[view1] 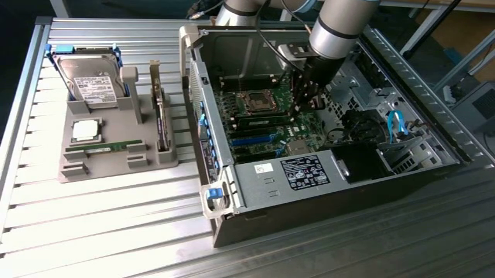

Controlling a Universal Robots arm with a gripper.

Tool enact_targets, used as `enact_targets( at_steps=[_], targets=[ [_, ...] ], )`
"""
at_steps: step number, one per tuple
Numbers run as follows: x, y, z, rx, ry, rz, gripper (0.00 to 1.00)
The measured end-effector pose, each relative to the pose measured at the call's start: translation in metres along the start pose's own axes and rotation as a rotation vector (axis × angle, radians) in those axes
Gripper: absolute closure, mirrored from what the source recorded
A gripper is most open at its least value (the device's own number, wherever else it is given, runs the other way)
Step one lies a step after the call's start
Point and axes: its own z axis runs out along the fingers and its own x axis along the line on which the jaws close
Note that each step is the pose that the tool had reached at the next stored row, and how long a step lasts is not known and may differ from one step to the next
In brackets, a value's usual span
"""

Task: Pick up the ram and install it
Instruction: 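Press down the ram until it locks into place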

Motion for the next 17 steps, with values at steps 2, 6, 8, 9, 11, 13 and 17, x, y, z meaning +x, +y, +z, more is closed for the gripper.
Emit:
enact_targets(
  at_steps=[2, 6, 8, 9, 11, 13, 17],
  targets=[
    [0.000, 0.0000, -0.0033, 0.0000, 0.0002, 0.000, 0.90],
    [0.000, 0.0001, -0.0088, 0.0000, 0.0000, 0.000, 0.90],
    [0.000, 0.0001, -0.0088, 0.0001, -0.0001, 0.000, 0.90],
    [0.000, 0.0001, -0.0088, 0.0000, 0.0001, 0.000, 0.90],
    [0.000, 0.0018, -0.0089, 0.0000, 0.0004, 0.000, 0.90],
    [0.000, 0.0074, -0.0089, 0.0001, 0.0004, 0.000, 0.90],
    [0.000, 0.0294, -0.0086, 0.0009, 0.0002, 0.000, 0.90]
  ],
)
